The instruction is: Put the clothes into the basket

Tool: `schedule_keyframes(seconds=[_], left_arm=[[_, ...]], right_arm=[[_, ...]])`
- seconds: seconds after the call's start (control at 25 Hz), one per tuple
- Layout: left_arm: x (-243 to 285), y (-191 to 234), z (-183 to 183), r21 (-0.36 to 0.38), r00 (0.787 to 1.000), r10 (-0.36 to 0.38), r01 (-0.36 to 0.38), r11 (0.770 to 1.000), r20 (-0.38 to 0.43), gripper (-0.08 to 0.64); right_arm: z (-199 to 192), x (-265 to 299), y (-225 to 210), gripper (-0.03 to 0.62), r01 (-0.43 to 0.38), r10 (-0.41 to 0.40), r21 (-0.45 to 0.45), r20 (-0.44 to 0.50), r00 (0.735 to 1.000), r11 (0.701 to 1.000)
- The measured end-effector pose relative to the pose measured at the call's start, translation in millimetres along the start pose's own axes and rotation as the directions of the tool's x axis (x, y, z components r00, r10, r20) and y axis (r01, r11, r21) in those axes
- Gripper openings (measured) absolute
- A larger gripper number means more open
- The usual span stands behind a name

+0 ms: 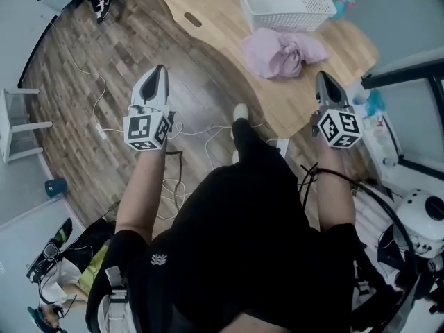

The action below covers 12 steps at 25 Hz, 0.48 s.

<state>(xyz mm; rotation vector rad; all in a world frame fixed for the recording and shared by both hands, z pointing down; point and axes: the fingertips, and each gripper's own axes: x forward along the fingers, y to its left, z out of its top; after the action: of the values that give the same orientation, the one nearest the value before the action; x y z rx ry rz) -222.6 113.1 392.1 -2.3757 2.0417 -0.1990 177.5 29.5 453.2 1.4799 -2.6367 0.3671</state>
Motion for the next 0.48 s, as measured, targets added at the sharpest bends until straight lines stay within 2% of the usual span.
schedule_keyframes(seconds=[0.24,0.48], left_arm=[[72,20,-8,0.001,1.0,-0.003,0.003,1.0,-0.029,0.007],[122,37,-5,0.0,0.999,-0.03,0.03,1.0,-0.041,0.006]], right_arm=[[2,73,-28,0.002,0.001,-0.001,0.021,-0.012,1.0,1.0],[12,109,-37,0.002,0.022,-0.021,0.002,-0.022,1.0,1.0]])
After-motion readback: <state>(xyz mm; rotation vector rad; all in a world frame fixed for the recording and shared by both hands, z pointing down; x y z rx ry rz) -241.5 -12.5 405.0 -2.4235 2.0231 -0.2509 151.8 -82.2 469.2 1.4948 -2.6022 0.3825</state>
